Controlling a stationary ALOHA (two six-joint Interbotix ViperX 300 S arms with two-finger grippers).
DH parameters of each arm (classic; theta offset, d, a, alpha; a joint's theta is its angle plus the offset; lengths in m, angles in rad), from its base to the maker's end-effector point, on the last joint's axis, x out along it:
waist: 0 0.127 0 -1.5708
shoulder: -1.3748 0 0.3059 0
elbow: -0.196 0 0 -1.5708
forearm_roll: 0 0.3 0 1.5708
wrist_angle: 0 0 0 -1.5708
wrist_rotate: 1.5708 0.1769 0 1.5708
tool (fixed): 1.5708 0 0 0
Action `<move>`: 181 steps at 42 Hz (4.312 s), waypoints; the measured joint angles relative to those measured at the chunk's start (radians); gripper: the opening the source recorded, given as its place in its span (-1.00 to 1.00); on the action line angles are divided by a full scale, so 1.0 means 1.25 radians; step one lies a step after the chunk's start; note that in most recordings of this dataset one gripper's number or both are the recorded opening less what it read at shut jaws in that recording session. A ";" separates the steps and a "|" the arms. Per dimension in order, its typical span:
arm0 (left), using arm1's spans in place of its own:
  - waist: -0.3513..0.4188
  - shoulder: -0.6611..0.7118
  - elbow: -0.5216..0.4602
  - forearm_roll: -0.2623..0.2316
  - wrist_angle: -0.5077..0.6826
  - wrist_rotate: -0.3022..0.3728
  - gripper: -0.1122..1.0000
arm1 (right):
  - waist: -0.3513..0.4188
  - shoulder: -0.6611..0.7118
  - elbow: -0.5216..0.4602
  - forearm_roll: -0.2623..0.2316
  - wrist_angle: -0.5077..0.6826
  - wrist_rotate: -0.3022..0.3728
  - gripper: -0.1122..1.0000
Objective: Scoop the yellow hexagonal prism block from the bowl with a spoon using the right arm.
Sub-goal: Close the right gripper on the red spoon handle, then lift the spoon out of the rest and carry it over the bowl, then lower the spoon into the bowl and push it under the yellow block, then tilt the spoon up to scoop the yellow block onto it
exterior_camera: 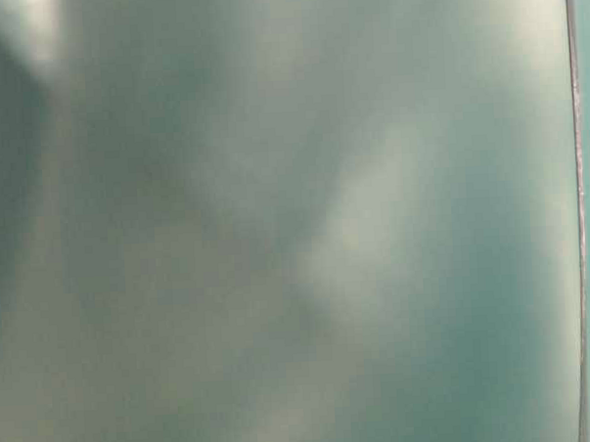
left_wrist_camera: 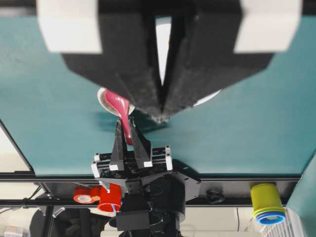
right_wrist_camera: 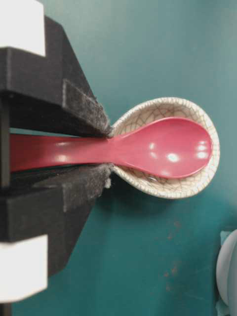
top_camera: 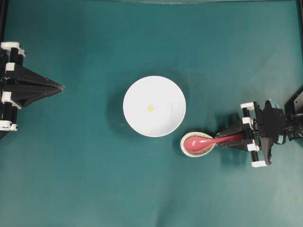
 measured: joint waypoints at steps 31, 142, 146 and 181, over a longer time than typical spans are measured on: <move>0.000 -0.001 0.000 0.001 0.000 -0.001 -0.80 | -0.071 -0.292 -0.032 0.002 0.270 -0.007 -0.35; 0.000 -0.004 0.000 0.001 0.000 -0.011 -0.80 | -0.328 -0.113 -0.681 -0.048 1.265 -0.082 -0.35; 0.000 -0.004 0.000 0.001 0.000 -0.011 -0.80 | -0.326 -0.113 -0.681 -0.048 1.255 -0.085 -0.35; 0.000 -0.004 0.000 0.000 0.011 -0.011 -0.80 | -0.328 -0.147 -0.681 -0.047 1.158 -0.083 -0.35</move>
